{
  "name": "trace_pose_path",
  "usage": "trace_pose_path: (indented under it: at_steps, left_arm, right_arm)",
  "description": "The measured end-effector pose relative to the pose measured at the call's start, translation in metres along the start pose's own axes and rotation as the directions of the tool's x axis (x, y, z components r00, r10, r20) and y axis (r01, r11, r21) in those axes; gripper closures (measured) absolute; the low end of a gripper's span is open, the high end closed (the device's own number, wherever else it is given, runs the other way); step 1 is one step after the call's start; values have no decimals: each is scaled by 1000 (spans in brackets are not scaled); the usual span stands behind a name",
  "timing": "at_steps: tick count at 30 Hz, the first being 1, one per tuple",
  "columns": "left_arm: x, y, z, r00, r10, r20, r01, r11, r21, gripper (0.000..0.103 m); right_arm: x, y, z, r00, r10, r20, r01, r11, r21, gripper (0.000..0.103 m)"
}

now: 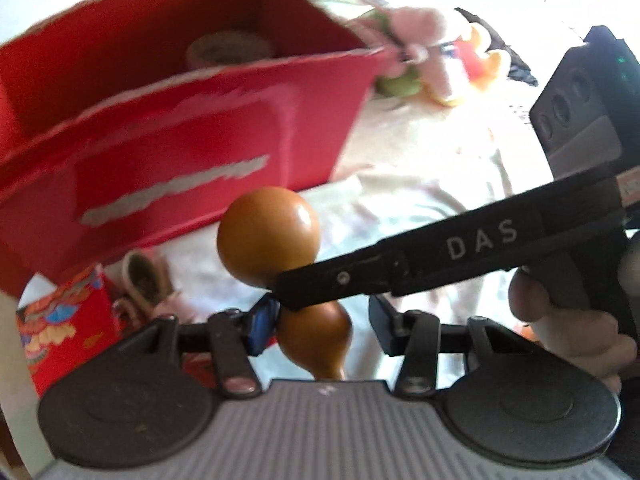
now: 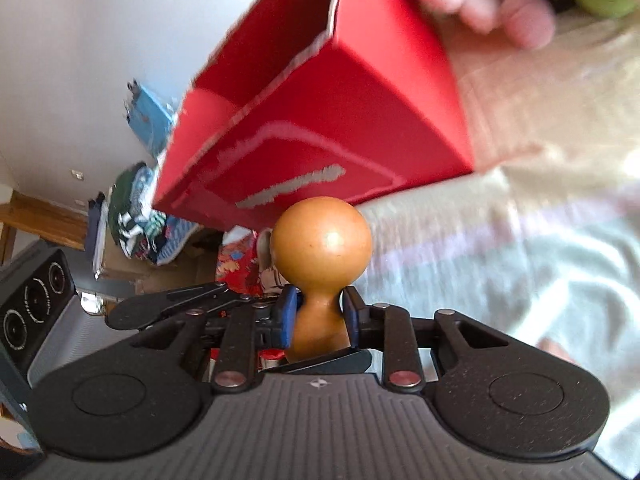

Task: Organize objects
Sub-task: 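Grasp the wooden gourd figure by its neck with the right gripper, then carry the wooden figure into the red box and open the right gripper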

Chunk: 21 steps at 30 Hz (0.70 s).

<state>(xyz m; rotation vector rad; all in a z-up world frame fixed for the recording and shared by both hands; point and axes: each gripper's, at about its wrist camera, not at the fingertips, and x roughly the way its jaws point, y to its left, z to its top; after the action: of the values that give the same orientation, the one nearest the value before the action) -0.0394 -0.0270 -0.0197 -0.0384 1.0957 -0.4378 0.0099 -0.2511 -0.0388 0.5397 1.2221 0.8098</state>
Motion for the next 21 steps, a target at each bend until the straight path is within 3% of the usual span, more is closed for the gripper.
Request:
trace_pose_path:
  at_steps: [6,12,17,21]
  left_arm:
    - [-17,-29,21,995,-76,57,71,994,84,53]
    - [-41,-56,47,980,-145,134,119,976,182,53]
    - [-73,-61,68,959,-164,229,108,965,239,53]
    - [-95,-47,93,945,-131,301,60,970,236,53]
  right_arm:
    - [-49,-1,-2,991,-25,133,27,999,-17,76]
    - [-99,9,1,963,-19,270,31,999,-40,75]
    - [-92,58,32,937,5,350,35,993,-108,75]
    - [-80,81,70,931,37,364,21,988,-155,75]
